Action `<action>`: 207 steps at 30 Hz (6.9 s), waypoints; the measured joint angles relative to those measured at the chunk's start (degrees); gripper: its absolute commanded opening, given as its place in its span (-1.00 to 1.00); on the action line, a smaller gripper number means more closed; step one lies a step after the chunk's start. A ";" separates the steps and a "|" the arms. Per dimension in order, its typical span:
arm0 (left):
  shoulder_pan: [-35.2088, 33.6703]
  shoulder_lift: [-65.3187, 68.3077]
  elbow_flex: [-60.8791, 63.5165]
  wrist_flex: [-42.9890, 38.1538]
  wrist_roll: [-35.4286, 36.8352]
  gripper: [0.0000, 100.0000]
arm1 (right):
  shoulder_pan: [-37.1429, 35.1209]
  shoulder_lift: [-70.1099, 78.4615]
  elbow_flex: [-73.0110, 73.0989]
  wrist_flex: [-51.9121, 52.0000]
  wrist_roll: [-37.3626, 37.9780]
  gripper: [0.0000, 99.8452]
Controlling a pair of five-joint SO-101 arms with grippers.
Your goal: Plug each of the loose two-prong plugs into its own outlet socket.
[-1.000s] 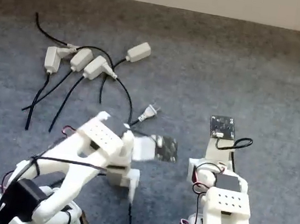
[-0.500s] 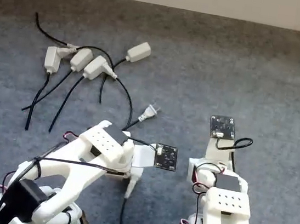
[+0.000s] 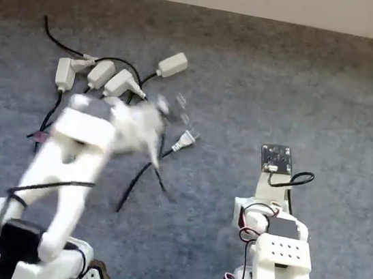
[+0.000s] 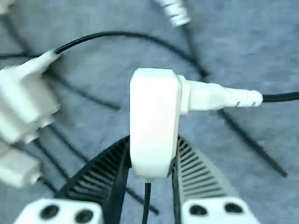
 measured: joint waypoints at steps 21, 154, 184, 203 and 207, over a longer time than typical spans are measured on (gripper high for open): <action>-20.75 38.86 -52.40 15.21 4.66 -0.48 | 0.00 0.00 0.00 0.00 0.00 -0.58; 1.85 63.91 -76.13 6.33 18.20 -0.76 | -0.88 0.00 0.09 0.00 0.00 -0.58; 7.38 85.01 -102.59 14.42 18.29 -0.77 | -0.88 0.00 0.09 0.00 0.00 -0.58; 5.80 88.26 -108.13 20.66 15.74 -0.99 | -0.88 0.00 0.09 0.00 0.00 -0.58; 5.98 86.68 -116.22 29.27 15.74 -0.99 | -0.88 0.00 0.09 0.00 0.00 -0.58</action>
